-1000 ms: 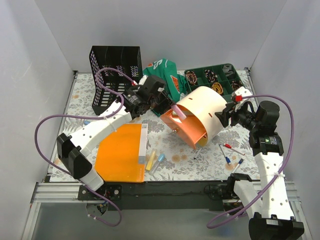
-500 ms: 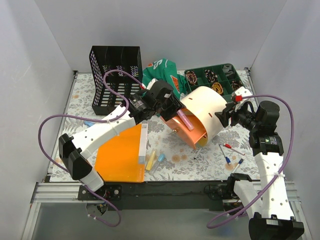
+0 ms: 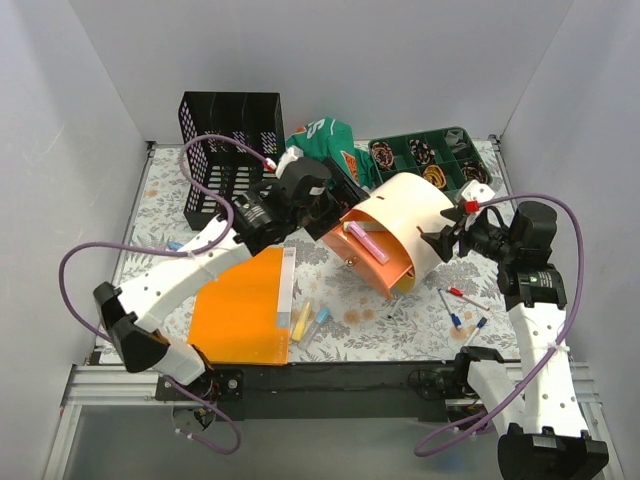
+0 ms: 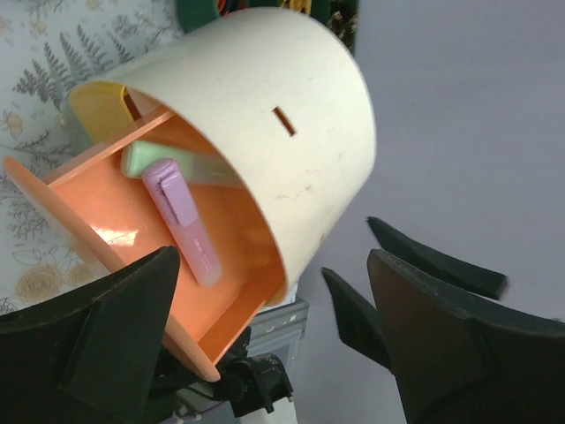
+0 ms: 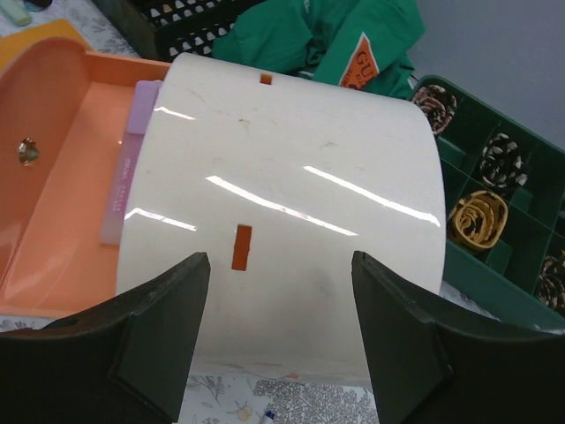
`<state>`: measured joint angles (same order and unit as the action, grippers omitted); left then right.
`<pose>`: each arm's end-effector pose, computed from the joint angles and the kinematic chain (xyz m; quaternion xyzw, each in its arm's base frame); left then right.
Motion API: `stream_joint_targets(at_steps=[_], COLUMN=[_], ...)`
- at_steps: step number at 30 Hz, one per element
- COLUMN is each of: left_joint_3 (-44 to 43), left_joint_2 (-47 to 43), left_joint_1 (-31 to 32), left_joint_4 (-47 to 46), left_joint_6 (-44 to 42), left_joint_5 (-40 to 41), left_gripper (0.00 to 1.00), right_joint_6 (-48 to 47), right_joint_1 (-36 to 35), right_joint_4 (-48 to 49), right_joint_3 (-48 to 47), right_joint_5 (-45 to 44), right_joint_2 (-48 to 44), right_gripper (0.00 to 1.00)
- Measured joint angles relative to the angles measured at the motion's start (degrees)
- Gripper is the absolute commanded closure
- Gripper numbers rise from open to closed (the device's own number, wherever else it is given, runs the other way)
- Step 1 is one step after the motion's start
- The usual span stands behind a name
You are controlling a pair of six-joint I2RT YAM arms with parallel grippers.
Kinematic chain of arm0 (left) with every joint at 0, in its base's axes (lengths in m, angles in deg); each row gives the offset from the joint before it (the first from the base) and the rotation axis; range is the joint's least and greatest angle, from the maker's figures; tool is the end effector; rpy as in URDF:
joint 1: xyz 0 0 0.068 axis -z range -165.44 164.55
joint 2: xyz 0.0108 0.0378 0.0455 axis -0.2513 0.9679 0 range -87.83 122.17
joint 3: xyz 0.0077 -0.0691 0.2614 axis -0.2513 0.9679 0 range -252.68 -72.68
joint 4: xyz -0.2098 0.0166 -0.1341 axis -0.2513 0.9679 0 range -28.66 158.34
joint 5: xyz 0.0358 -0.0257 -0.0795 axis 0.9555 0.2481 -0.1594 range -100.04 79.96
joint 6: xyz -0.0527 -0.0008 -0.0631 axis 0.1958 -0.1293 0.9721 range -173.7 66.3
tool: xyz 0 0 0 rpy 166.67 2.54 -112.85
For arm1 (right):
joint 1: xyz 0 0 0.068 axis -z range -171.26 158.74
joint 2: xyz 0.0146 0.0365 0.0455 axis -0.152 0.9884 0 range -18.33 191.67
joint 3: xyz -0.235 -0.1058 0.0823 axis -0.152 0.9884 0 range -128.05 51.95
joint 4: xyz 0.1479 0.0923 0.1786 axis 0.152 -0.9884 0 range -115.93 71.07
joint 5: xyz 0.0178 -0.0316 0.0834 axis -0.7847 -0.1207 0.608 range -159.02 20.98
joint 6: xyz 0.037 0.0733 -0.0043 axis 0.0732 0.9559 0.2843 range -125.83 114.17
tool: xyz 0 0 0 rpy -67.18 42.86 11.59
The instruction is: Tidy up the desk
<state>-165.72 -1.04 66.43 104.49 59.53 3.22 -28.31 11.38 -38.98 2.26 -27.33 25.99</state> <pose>0.2256 -0.2609 0.3734 -0.4977 0.7379 -0.4268 0.1600 0.1837 0.0390 0.3456 -0.3416 0.6913 0.1508 0.6186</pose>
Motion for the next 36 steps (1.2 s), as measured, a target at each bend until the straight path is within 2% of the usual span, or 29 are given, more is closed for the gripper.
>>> stream_joint_targets(at_steps=[1,3,7,11,13,18,22,27,31,36], left_joint_3=[0.22,2.05,9.6,18.34,22.64,33.75,41.51,50.05,54.75,55.34], left_joint_2=[-1.36,-5.18,-15.41,-25.35,-29.11,-36.41,-41.33,-48.94,-55.54,-60.06], left_joint_1=[0.0,-0.02,-0.22,-0.52,-0.55,-0.57,-0.66,-0.76,-0.76,-0.76], left_joint_4=[-0.48,-2.82,-9.07,-15.26,-17.46,-19.04,-20.17,-20.83,-20.52,-19.58], left_joint_6=[-1.14,-3.87,-13.07,-27.15,-33.33,-44.52,-50.07,-52.57,-52.17,-51.19], left_joint_5=[0.79,2.36,4.35,5.53,6.69,13.03,20.31,28.39,33.33,38.64], left_gripper=[0.04,0.02,0.02,0.02,0.02,0.02,0.02,0.02,0.02,0.02], right_joint_6=[-1.09,-4.13,-10.43,-13.92,-14.84,-20.81,-29.66,-38.34,-41.22,-41.79], right_joint_1=[0.0,0.02,0.0,-1.66,-6.4,-23.28,-36.57,-52.09,-61.11,-70.1], right_joint_4=[-0.5,-3.02,-9.46,-12.9,-13.55,-17.44,-23.87,-29.88,-32.3,-32.5], right_joint_3=[-0.02,-0.59,-4.83,-11.47,-14.19,-20.55,-26.16,-28.94,-28.92,-28.76], right_joint_5=[1.79,5.92,13.9,22.01,23.89,24.46,20.81,10.64,1.73,-9.84], right_joint_2=[0.26,1.07,3.8,7.04,8.48,14.21,20.94,29.03,34.51,41.27], right_gripper=[0.25,0.25,0.23,0.23,0.23,0.23,0.23,0.27,0.31,0.39])
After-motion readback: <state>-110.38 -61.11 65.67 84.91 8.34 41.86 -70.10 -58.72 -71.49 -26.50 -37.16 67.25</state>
